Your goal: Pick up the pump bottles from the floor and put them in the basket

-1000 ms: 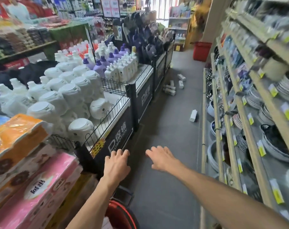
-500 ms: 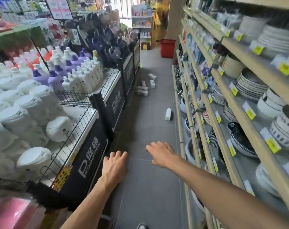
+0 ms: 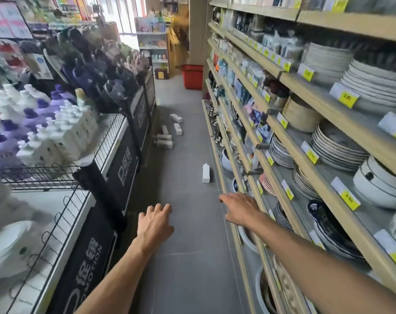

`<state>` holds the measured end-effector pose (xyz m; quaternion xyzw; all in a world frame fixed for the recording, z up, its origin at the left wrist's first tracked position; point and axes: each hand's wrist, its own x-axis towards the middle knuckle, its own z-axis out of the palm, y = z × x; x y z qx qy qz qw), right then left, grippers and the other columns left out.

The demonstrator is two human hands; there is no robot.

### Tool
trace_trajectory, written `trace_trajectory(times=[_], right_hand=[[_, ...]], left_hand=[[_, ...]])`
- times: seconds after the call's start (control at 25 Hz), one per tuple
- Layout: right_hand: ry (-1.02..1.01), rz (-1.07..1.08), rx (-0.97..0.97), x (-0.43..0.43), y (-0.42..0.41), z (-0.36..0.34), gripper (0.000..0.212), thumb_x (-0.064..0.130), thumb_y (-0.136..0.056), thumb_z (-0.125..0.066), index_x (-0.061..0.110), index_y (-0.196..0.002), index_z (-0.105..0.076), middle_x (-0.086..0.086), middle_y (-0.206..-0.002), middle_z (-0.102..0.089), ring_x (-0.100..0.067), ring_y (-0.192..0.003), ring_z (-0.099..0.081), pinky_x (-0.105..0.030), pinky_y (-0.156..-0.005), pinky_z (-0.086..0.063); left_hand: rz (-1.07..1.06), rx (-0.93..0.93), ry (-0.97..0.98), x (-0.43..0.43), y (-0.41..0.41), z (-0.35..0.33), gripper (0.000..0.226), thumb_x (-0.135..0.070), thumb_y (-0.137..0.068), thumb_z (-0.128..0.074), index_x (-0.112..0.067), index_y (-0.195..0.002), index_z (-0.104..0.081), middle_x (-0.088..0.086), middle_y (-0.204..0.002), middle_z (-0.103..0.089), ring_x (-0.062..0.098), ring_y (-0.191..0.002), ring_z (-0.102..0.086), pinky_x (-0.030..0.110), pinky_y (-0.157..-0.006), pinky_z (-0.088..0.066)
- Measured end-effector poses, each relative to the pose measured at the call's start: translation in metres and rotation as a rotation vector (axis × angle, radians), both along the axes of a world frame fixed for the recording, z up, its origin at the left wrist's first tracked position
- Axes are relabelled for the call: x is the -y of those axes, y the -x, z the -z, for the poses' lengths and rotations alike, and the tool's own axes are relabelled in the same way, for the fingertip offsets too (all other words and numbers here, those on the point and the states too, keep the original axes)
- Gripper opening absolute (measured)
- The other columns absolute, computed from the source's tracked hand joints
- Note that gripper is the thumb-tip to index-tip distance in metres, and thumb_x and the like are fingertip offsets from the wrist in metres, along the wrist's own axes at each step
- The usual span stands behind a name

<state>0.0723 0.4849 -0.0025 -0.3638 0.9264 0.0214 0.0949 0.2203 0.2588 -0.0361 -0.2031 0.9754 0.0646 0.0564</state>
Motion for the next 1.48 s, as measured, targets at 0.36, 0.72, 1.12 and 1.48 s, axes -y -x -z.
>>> trace_trajectory(times=[0.36, 0.72, 1.12, 1.48], right_hand=[[0.024, 0.034, 0.025, 0.062, 0.135, 0.011, 0.052, 0.034, -0.087, -0.068, 0.026, -0.135, -0.049, -0.004, -0.128, -0.059, -0.027, -0.119, -0.056, -0.040, -0.095, -0.045], [0.052, 0.016, 0.071, 0.136, 0.296, 0.030, 0.052, 0.039, -0.087, -0.067, 0.027, -0.134, -0.048, -0.001, -0.127, -0.057, -0.027, -0.118, -0.056, -0.039, -0.094, -0.046], [-0.004, 0.000, 0.143, 0.214, 0.433, 0.059, 0.049, 0.037, -0.086, -0.069, 0.027, -0.129, -0.049, 0.000, -0.126, -0.057, -0.026, -0.113, -0.057, -0.040, -0.088, -0.047], [-0.058, 0.065, 0.153, 0.287, 0.532, 0.076, 0.054, 0.040, -0.084, -0.073, 0.027, -0.131, -0.048, 0.000, -0.131, -0.058, -0.026, -0.117, -0.058, -0.043, -0.096, -0.047]], left_hand=[[0.018, 0.037, -0.001, 0.079, 0.130, 0.017, 0.054, -0.040, -0.080, -0.065, -0.030, -0.129, -0.045, -0.003, -0.120, -0.051, 0.023, -0.116, -0.048, 0.037, -0.085, -0.038], [-0.015, 0.046, 0.043, 0.149, 0.271, 0.014, 0.056, -0.039, -0.085, -0.064, -0.030, -0.136, -0.042, -0.002, -0.129, -0.051, 0.025, -0.121, -0.048, 0.041, -0.093, -0.043], [-0.116, 0.112, -0.011, 0.224, 0.375, 0.034, 0.051, -0.044, -0.087, -0.061, -0.029, -0.134, -0.045, -0.001, -0.129, -0.052, 0.026, -0.123, -0.048, 0.044, -0.096, -0.043], [-0.110, 0.112, -0.074, 0.325, 0.490, 0.058, 0.044, -0.040, -0.091, -0.058, -0.030, -0.132, -0.046, -0.003, -0.127, -0.053, 0.025, -0.120, -0.049, 0.042, -0.094, -0.043]])
